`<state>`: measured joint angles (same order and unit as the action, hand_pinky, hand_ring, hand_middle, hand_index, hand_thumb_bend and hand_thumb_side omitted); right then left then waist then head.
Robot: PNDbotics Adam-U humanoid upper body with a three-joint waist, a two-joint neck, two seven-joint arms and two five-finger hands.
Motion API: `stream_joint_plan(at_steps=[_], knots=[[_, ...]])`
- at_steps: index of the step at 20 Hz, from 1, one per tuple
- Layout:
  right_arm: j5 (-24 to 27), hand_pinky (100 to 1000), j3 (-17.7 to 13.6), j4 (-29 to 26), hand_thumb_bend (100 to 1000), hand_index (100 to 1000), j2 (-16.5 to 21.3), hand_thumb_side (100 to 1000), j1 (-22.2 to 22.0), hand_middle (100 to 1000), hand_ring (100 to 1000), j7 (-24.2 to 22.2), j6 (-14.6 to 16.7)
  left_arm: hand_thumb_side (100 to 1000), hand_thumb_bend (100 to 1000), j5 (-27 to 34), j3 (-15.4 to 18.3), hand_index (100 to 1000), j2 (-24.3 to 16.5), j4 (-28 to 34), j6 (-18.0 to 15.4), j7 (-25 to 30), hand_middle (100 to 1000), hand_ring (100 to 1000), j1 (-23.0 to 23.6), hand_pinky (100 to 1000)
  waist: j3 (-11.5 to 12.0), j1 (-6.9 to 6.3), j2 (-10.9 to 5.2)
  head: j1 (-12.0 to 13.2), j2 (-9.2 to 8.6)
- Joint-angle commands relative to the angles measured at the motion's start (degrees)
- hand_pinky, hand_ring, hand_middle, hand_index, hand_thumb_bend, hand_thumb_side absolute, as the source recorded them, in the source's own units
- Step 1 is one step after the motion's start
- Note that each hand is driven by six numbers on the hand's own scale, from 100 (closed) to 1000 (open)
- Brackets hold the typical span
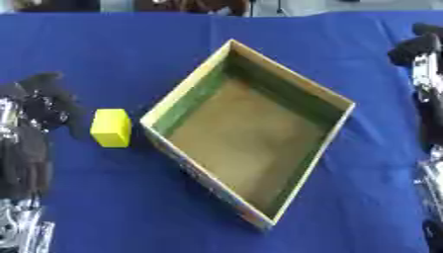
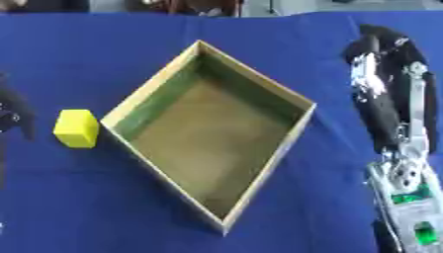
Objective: Pick up objects on the table and place them in the box.
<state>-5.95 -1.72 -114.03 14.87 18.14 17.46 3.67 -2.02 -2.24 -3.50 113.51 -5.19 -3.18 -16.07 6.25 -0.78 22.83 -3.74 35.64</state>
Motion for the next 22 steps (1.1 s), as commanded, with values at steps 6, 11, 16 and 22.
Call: stream_joint_plan(at_steps=[6, 11, 16, 22], knots=[[-0.4, 691, -0.1, -0.6, 100, 748, 0.7, 573, 0.0, 569, 628, 0.1, -0.2, 981, 100, -1.3, 0.6, 724, -5.4, 1.1, -1.4, 0.0, 502, 460, -2.3, 258, 0.1, -0.31, -1.69, -1.3, -1.26], [-0.4, 691, -0.2, -0.6, 100, 748, 1.2, 573, -0.6, 569, 628, 0.2, -0.2, 892, 100, -4.5, 1.9, 797, -11.5, 1.1, -3.2, 2.2, 541, 482, -5.5, 284, 0.6, -0.82, -2.25, -1.6, -1.48], [-0.5, 690, -0.3, -0.6, 100, 748, 2.0, 574, -1.3, 569, 627, 0.3, -0.5, 794, 100, -9.0, 2.6, 905, -18.8, 1.1, -3.4, 5.9, 672, 590, -8.4, 421, 1.1, -1.89, -3.13, -2.1, -0.75], [-0.3, 689, -0.2, -0.6, 100, 748, 2.5, 573, -1.6, 569, 627, 0.3, -0.5, 712, 100, -14.3, -1.7, 1000, -27.4, -2.1, -4.3, 11.1, 833, 783, -10.6, 634, 1.0, -2.41, -3.67, -2.0, -0.81]])
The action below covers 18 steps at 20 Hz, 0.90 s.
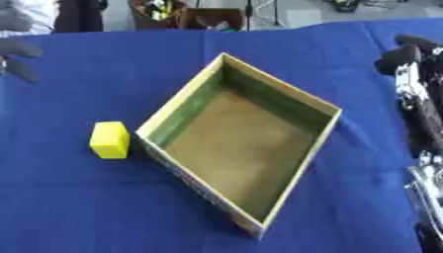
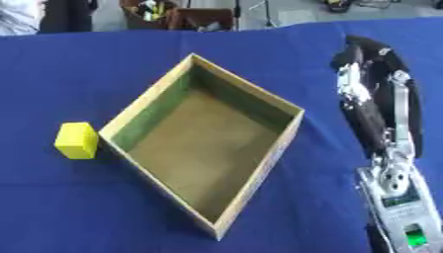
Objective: Pick up objects on the table and place them in the box.
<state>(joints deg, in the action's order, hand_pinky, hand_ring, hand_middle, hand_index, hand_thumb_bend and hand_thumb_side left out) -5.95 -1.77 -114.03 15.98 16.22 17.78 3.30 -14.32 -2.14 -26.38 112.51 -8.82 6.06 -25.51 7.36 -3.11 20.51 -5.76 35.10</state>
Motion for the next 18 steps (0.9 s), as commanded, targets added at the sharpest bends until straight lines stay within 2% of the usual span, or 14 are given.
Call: stream_joint_plan(at_steps=[1, 3, 5, 6, 7, 10, 12, 13, 15, 16, 18], knots=[[-0.3, 689, -0.1, -0.6, 100, 747, 1.4, 572, 0.3, 569, 627, -0.1, -0.1, 667, 100, -2.8, -3.1, 986, -5.8, -2.4, -1.0, 2.7, 827, 796, -1.7, 652, -0.2, -0.13, -1.4, 0.1, -0.32], [-0.3, 689, -0.1, -0.6, 100, 747, 1.5, 571, 0.1, 569, 627, -0.1, -0.1, 669, 100, -4.5, -5.6, 993, -8.5, -4.9, -1.5, 4.4, 853, 822, -3.2, 681, -0.3, -0.14, -1.5, 0.1, -0.32], [-0.3, 689, -0.1, -0.6, 100, 748, 1.6, 572, 0.0, 569, 627, -0.1, -0.1, 783, 100, -6.1, -7.7, 1000, -11.2, -7.6, -1.4, 6.0, 885, 848, -5.0, 711, -0.4, -0.16, -1.57, 0.2, -0.41], [-0.4, 690, 0.0, -0.6, 100, 747, 1.5, 572, 0.0, 569, 628, -0.2, -0.1, 870, 100, -7.0, -8.5, 1000, -12.6, -9.0, -1.4, 6.9, 892, 859, -5.8, 728, -0.4, -0.16, -1.57, 0.3, -0.54], [-0.4, 690, 0.0, -0.6, 100, 748, 1.5, 572, 0.0, 569, 628, -0.3, -0.2, 1000, 100, -7.8, -9.1, 1000, -13.9, -10.3, -1.2, 7.7, 904, 878, -6.6, 753, -0.5, -0.15, -1.55, 0.4, -0.67], [-0.4, 690, 0.2, -0.6, 100, 748, 1.5, 571, 0.0, 569, 628, -0.4, -0.1, 1000, 100, -10.2, -10.7, 1000, -17.8, -14.1, -1.1, 10.1, 909, 886, -8.7, 769, -0.8, -0.06, -1.47, 0.9, -0.6], [-0.3, 690, 0.4, -0.6, 100, 748, 1.4, 571, 0.1, 569, 628, -0.6, -0.1, 1000, 300, -11.9, -10.9, 1000, -20.7, -15.6, -2.5, 11.9, 918, 895, -9.8, 787, -1.2, 0.08, -1.36, 1.4, -0.5], [-0.3, 690, 0.5, -0.6, 100, 748, 1.3, 571, 0.2, 569, 628, -0.7, -0.1, 1000, 300, -12.8, -10.7, 1000, -22.1, -15.8, -3.3, 12.7, 918, 895, -10.1, 787, -1.3, 0.15, -1.3, 1.7, -0.52], [-0.2, 690, 0.7, -0.6, 100, 748, 1.2, 571, 0.3, 569, 628, -0.9, -0.1, 1000, 459, -14.6, -10.5, 1000, -25.0, -15.9, -5.0, 14.5, 917, 900, -10.7, 801, -1.8, 0.24, -1.15, 2.3, -0.71], [-0.2, 691, 0.8, -0.6, 100, 748, 1.1, 571, 0.4, 569, 628, -1.0, 0.0, 1000, 490, -15.5, -10.5, 1000, -26.5, -15.9, -6.0, 15.5, 917, 900, -10.8, 803, -2.0, 0.3, -1.06, 2.6, -0.81], [-0.1, 691, 1.0, -0.6, 100, 748, 1.0, 571, 0.6, 569, 628, -1.3, 0.0, 1000, 495, -17.4, -10.3, 1000, -28.5, -16.0, -7.8, 17.3, 919, 902, -10.9, 805, -2.4, 0.4, -0.94, 3.1, -0.96]])
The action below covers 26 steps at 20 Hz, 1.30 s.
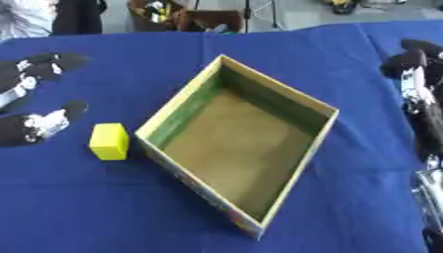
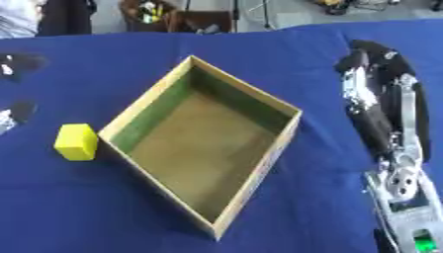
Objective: Pick up objects on the table and place them in the box.
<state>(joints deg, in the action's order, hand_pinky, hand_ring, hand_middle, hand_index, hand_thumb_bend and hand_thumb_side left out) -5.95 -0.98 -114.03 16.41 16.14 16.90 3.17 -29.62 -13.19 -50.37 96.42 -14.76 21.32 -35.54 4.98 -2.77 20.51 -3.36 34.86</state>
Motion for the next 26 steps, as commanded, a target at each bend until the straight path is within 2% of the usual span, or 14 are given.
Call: stream_joint_plan(at_steps=[1, 2, 3, 6, 9, 13, 15, 17, 19, 26], knots=[[-0.1, 691, 0.3, -0.6, 100, 748, 0.6, 571, 0.7, 569, 629, -0.5, 0.1, 1000, 525, -3.0, 0.6, 1000, -5.1, -0.3, -2.7, 3.0, 950, 917, -0.9, 828, -0.2, 0.03, -0.86, 0.8, -0.78], [-0.1, 691, 0.4, -0.6, 100, 748, 0.6, 571, 0.7, 569, 629, -0.6, 0.1, 1000, 547, -3.9, 0.1, 1000, -5.5, -1.1, -3.6, 3.8, 961, 923, -1.1, 839, -0.3, 0.0, -0.79, 1.0, -0.81], [-0.2, 691, 0.5, -0.6, 100, 748, 0.6, 570, 0.7, 569, 629, -0.7, 0.1, 1000, 666, -4.7, -0.1, 1000, -5.6, -1.7, -4.5, 4.7, 975, 931, -1.4, 857, -0.4, -0.02, -0.74, 1.0, -0.84], [-0.2, 691, 0.5, -0.6, 100, 748, 0.6, 570, 0.7, 569, 629, -0.7, 0.1, 1000, 742, -7.5, 0.4, 1000, -5.4, -2.2, -6.2, 7.5, 975, 933, -2.3, 866, -0.4, -0.05, -0.65, 1.0, -0.87], [-0.3, 692, 0.6, -0.6, 100, 748, 0.6, 571, 0.7, 569, 629, -0.8, 0.1, 1000, 722, -10.3, 0.7, 1000, -4.6, -1.8, -7.6, 10.3, 969, 927, -2.8, 856, -0.4, -0.06, -0.61, 1.0, -0.99], [-0.3, 692, 0.7, -0.6, 100, 748, 0.5, 571, 0.7, 569, 630, -1.0, 0.0, 1000, 683, -13.8, -0.8, 1000, -2.4, -2.9, -10.3, 13.8, 945, 910, -3.3, 833, -0.5, 0.03, -0.59, 1.2, -1.08], [-0.3, 692, 0.7, -0.6, 100, 748, 0.5, 571, 0.7, 570, 630, -1.1, 0.0, 1000, 641, -15.5, -1.8, 1000, -0.8, -4.2, -11.7, 15.5, 902, 883, -3.7, 798, -0.6, 0.11, -0.55, 1.3, -1.14], [-0.4, 692, 0.7, -0.6, 100, 748, 0.4, 572, 0.6, 570, 630, -1.1, 0.0, 1000, 636, -17.4, -2.4, 1000, 0.6, -5.3, -12.5, 17.3, 876, 871, -4.4, 780, -0.6, 0.18, -0.51, 1.3, -1.16], [-0.4, 693, 0.8, -0.6, 100, 748, 0.4, 573, 0.6, 570, 631, -1.2, 0.0, 1000, 639, -18.8, -2.7, 1000, 1.6, -5.9, -12.5, 19.2, 875, 851, -5.0, 751, -0.6, 0.21, -0.47, 1.3, -1.13], [-0.6, 695, 0.9, -0.6, 100, 749, 0.1, 576, 0.5, 570, 632, -1.4, -0.4, 1000, 630, -18.8, -3.6, 1000, 5.1, -8.8, -10.3, 25.5, 872, 827, -8.1, 741, -0.8, 0.06, -0.25, 1.6, -1.24]])
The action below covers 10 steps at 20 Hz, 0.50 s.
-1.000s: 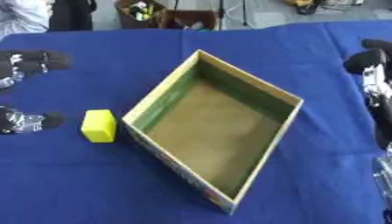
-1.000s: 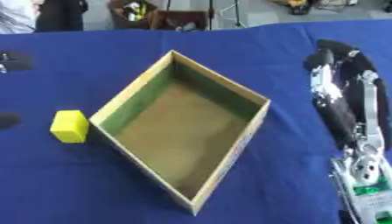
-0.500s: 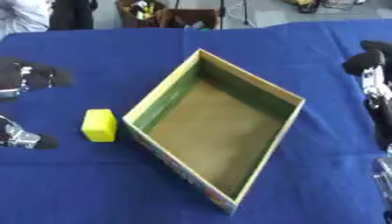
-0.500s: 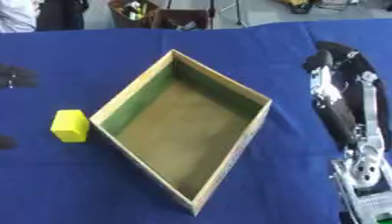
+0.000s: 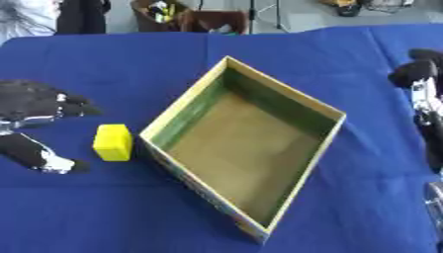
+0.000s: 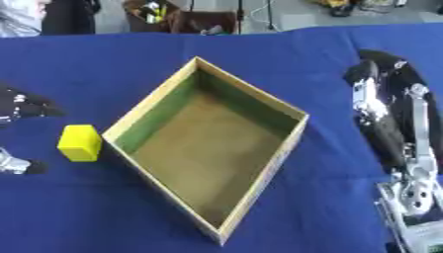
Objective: Pick up objects on the table and place them in the box.
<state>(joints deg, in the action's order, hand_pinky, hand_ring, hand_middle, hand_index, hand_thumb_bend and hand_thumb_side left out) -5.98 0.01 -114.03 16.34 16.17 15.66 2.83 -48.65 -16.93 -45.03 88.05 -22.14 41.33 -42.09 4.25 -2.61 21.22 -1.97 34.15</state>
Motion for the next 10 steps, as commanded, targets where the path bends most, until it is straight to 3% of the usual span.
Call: stream_joint_plan(at_steps=[1, 10], knots=[[-0.6, 695, 0.0, -0.6, 100, 749, 0.2, 577, 0.5, 570, 632, -0.2, 0.0, 1000, 625, 0.5, 0.1, 1000, 0.2, -0.7, -2.7, 6.2, 873, 828, -2.0, 742, -0.1, -0.13, -0.93, 0.3, -0.54], [-0.8, 696, 0.1, -0.6, 100, 750, 0.0, 578, 0.5, 570, 633, -0.3, -0.3, 1000, 636, -0.9, -0.5, 1000, 2.1, -2.4, -2.1, 8.7, 864, 823, -3.6, 735, -0.7, -0.55, -0.47, 0.6, -0.8]])
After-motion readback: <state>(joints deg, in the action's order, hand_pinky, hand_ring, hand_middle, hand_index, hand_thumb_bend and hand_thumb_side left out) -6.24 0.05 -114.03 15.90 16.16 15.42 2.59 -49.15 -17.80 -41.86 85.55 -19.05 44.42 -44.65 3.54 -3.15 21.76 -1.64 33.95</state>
